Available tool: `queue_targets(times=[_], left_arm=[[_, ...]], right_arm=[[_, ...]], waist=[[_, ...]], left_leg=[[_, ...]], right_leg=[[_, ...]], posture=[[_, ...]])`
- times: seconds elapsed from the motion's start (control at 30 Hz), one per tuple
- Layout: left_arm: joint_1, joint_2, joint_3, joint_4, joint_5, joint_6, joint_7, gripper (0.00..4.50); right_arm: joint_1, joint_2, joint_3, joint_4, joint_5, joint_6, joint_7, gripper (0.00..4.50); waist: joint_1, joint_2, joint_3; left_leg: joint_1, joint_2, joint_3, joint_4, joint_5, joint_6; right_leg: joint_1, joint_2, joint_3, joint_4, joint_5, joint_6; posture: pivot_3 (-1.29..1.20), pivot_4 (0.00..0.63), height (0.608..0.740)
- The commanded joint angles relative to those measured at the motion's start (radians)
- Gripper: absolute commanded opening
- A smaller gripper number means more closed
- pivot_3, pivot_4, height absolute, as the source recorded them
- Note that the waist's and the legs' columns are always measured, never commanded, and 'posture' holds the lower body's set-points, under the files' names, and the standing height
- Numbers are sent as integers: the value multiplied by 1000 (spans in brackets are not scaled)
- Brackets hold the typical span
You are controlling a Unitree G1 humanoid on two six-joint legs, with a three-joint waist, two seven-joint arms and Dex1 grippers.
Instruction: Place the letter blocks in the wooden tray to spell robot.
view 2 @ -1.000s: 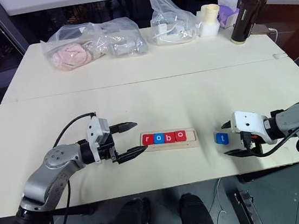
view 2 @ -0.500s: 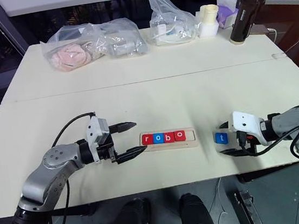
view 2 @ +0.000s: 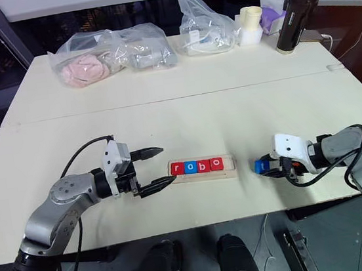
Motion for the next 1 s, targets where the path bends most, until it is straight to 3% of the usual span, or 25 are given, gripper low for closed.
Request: queue_targets(times=[0.03, 0.3, 1.0], left_arm=[[-15, -8, 18, -29, -14, -10, 5, 4500], [-32, -35, 7, -10, 0, -16, 20, 4500], [-17, -33, 24, -76, -18, 35, 77, 4500]], right_arm=[[-53, -6, -5, -94, 21, 54, -7, 1136], [-96, 47, 78, -113, -9, 90, -22, 1136], [-231, 144, 213, 105, -92, 5, 20, 1136]], waist=[[2, 0, 0], [3, 0, 0], [2, 0, 0]], left_leg=[[0, 0, 0, 0, 0, 0], [0, 0, 0, 1, 0, -1], [1, 0, 0, 1, 1, -1]], right_leg=[[0, 0, 0, 1, 0, 0], [0, -1, 0, 0, 0, 0], [0, 0, 0, 3, 0, 0]], posture=[[0, 150, 740], [0, 150, 740], [0, 150, 740]])
